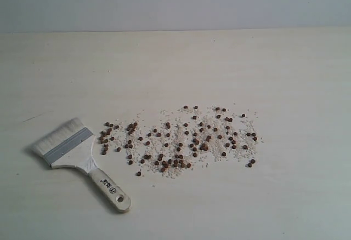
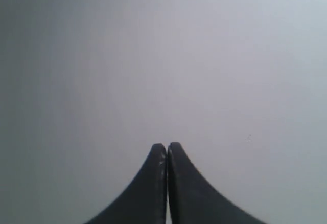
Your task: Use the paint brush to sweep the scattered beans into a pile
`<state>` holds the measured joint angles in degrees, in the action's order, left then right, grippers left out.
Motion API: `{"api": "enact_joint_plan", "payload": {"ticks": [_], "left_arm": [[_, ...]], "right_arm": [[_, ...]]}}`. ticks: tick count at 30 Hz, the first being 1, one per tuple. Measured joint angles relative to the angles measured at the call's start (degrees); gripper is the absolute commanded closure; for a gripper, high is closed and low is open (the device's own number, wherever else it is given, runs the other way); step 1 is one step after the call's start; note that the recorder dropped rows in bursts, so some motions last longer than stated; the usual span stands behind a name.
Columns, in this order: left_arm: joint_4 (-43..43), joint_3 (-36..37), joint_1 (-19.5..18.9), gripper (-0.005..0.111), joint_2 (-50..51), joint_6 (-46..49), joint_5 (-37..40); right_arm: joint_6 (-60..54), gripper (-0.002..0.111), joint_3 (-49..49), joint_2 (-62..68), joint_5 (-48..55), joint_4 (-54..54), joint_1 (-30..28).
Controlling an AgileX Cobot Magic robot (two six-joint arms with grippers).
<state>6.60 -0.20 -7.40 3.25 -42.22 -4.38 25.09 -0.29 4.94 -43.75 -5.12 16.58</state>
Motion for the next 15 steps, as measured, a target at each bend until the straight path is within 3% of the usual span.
{"api": "enact_joint_plan", "payload": {"ticks": [2,6,10,15], "left_arm": [[0.00,0.00,0.00,0.107,0.00,0.00,0.00],[0.00,0.00,0.00,0.107,0.00,0.00,0.00],[0.00,0.00,0.00,0.107,0.00,0.00,0.00],[0.00,0.00,0.00,0.107,0.00,0.00,0.00]], "right_arm": [[-0.75,0.108,0.00,0.17,5.85,2.44,0.00],[-23.89,0.108,-5.96,8.14,17.47,24.40,0.00],[-32.29,0.108,-17.32,21.63,26.34,27.21,0.00],[-38.21,0.108,-46.55,51.17,66.95,24.59,0.00]]}}
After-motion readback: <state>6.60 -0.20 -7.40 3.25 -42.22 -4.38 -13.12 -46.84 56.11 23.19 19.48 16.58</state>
